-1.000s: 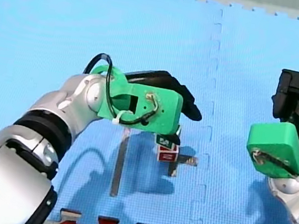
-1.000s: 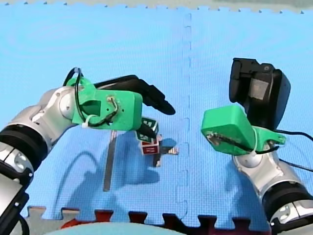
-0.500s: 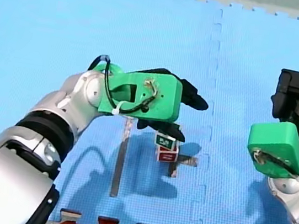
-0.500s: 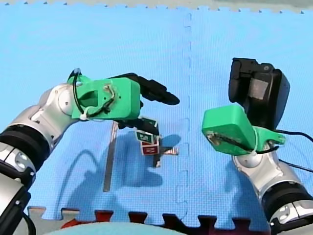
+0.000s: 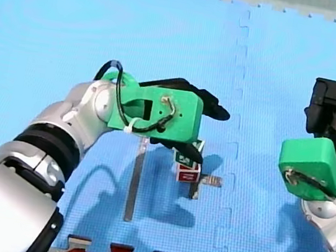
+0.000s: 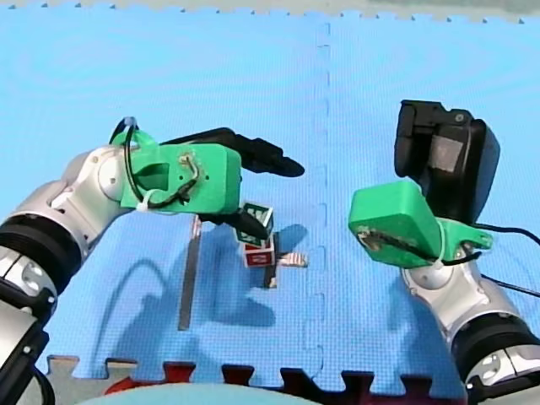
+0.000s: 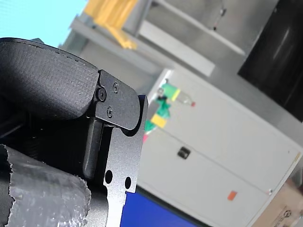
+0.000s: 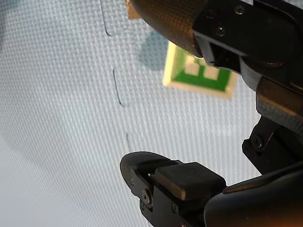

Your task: Stack cube left

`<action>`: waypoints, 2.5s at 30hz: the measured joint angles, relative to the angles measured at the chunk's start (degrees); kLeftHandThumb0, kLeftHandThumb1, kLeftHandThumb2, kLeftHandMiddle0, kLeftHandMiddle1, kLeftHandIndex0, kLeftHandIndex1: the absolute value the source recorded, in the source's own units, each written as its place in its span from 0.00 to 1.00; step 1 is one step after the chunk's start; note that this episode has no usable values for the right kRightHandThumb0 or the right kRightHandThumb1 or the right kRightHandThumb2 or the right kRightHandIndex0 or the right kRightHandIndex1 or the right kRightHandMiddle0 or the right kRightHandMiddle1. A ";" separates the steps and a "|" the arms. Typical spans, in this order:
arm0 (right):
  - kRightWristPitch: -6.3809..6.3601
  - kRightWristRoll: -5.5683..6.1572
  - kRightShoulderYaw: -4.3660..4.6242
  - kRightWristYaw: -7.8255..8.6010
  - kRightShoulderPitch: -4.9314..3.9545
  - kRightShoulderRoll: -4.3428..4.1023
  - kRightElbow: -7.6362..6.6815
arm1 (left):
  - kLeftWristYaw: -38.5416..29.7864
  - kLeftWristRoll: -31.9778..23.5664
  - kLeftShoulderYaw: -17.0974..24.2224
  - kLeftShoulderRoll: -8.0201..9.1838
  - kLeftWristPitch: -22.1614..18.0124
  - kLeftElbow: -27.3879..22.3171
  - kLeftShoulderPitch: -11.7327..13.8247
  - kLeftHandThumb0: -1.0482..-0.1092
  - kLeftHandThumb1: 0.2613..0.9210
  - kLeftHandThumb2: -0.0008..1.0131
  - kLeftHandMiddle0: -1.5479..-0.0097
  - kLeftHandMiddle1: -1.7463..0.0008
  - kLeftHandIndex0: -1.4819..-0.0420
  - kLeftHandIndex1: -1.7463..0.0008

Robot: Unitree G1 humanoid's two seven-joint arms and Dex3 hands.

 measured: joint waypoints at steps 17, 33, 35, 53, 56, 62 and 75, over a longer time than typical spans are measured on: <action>-0.22 0.56 -0.44 0.64 1.00 -0.37 1.08 | 1.42 -3.02 4.54 10.91 -1.72 -4.67 -1.03 0.00 0.87 0.01 0.56 0.00 0.84 1.00; -2.28 0.72 -0.92 2.35 2.76 -1.61 1.39 | 14.63 -14.59 16.78 8.90 -7.85 -0.19 7.47 0.28 0.84 0.00 0.46 0.06 0.47 0.97; -2.73 0.79 -1.04 3.11 3.11 -2.10 1.45 | 15.79 -16.53 19.03 7.01 -9.32 0.93 8.97 0.19 0.95 0.17 0.47 0.41 0.51 0.99; -4.13 3.29 -3.17 11.23 4.93 -6.47 2.14 | 9.22 -22.78 26.92 5.61 -3.36 2.14 15.03 0.00 1.00 0.65 0.76 1.00 0.87 1.00; -3.92 3.88 -3.52 12.30 5.02 -6.73 2.33 | 8.48 -23.29 27.76 5.97 -2.86 2.14 15.59 0.00 1.00 0.68 0.76 1.00 0.87 1.00; -2.98 4.17 -3.68 14.36 4.93 -7.22 2.79 | 8.11 -23.33 28.64 6.10 -3.18 1.85 16.50 0.00 1.00 0.70 0.75 1.00 0.87 1.00; -2.19 5.22 -3.86 19.15 3.33 -6.97 2.73 | 7.26 -23.49 29.85 6.08 -4.87 1.62 17.41 0.00 1.00 0.71 0.75 1.00 0.87 1.00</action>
